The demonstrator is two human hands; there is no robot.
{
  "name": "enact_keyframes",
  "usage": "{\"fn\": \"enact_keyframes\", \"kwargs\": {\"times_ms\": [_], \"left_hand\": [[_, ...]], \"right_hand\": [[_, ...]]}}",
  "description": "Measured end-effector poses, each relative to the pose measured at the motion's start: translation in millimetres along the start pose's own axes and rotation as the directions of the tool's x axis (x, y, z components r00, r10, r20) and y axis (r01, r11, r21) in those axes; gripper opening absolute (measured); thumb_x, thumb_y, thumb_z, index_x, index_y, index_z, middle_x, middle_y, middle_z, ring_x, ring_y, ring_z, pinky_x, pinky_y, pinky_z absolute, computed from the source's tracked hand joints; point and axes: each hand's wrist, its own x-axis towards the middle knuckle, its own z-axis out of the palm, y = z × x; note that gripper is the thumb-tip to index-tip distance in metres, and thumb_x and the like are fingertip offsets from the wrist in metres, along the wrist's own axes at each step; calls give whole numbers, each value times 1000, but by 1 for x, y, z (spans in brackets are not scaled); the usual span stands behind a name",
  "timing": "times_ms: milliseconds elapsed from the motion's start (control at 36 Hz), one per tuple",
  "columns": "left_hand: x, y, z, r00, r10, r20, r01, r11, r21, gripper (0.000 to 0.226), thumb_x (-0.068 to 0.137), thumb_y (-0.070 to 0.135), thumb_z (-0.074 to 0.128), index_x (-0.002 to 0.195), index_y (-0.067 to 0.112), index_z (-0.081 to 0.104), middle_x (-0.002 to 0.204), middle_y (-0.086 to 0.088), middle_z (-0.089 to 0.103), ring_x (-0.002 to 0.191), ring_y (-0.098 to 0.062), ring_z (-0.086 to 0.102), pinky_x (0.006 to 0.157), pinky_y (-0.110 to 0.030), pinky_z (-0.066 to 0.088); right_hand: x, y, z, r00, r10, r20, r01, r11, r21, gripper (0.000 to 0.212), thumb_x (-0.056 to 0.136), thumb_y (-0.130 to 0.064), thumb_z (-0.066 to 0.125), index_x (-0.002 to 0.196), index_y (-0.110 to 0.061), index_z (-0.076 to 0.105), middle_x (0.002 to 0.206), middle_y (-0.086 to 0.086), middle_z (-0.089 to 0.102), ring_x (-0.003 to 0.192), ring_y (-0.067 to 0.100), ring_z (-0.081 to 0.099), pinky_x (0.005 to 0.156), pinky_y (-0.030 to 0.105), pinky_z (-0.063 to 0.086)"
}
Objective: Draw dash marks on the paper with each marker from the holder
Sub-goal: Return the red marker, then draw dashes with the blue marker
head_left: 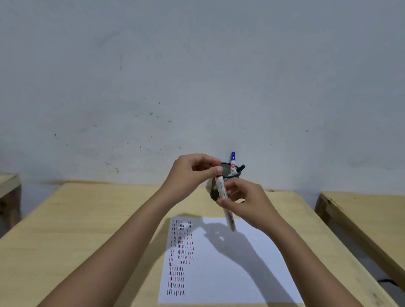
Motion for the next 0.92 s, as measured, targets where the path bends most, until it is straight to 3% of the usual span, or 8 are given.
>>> {"fn": "enact_keyframes", "kwargs": {"times_ms": [139,222,361,472,556,611,694,917], "left_hand": [[40,-14,-2,1000,-18,7,17,999,40,17,87,24,63,92,11,72,90,-8,73,87,-16,68,91,-34,54],[58,-41,0,998,-55,-41,62,980,190,18,86,24,65,99,12,70,93,-4,70,89,-15,64,87,-24,49],[71,-98,13,969,-246,-25,241,917,318,57,76,24,75,125,2,54,122,-12,60,111,-17,57,94,-23,42],[69,-170,39,904,-427,0,408,863,298,74,71,29,79,132,3,46,129,-10,55,121,-19,52,97,-26,41],[70,-170,45,933,-359,6,343,897,278,52,70,24,80,115,15,56,101,7,59,96,-8,58,78,-12,42],[81,-162,48,954,-298,39,281,931,232,40,68,17,81,98,24,55,88,18,59,82,4,57,66,-2,43],[93,-162,49,962,-267,58,255,953,160,40,66,17,82,91,31,55,93,16,64,89,-2,63,75,-11,49],[101,-160,50,972,-224,66,220,974,63,52,66,16,82,107,25,52,104,7,64,99,-11,64,86,-25,52]], "right_hand": [[43,9,-22,996,-9,-90,8,1000,-10,15,75,-10,72,83,-15,60,84,8,66,68,15,59,67,25,50],[67,19,-29,976,-37,-217,37,999,-2,15,77,-11,70,85,-9,57,84,8,67,69,16,61,67,28,51],[101,37,-25,943,-30,-332,59,995,77,16,82,-6,63,92,-10,52,82,-3,61,67,1,61,62,12,48],[114,103,9,959,98,-266,-88,995,47,17,84,-5,60,96,-5,49,92,5,62,76,16,64,58,12,48],[115,106,14,964,44,-263,-51,999,-19,14,84,-7,59,94,-6,49,90,2,60,74,19,62,61,15,48],[120,98,13,974,22,-226,-39,997,-68,15,85,-13,59,95,-7,49,88,5,61,75,23,63,65,32,53],[126,95,12,983,8,-186,-42,983,-180,14,85,-19,58,93,-13,49,86,10,65,77,25,64,73,44,54],[133,87,13,973,21,-229,-86,956,-280,21,81,-25,61,91,-7,57,83,14,68,78,30,64,73,46,55]]}}
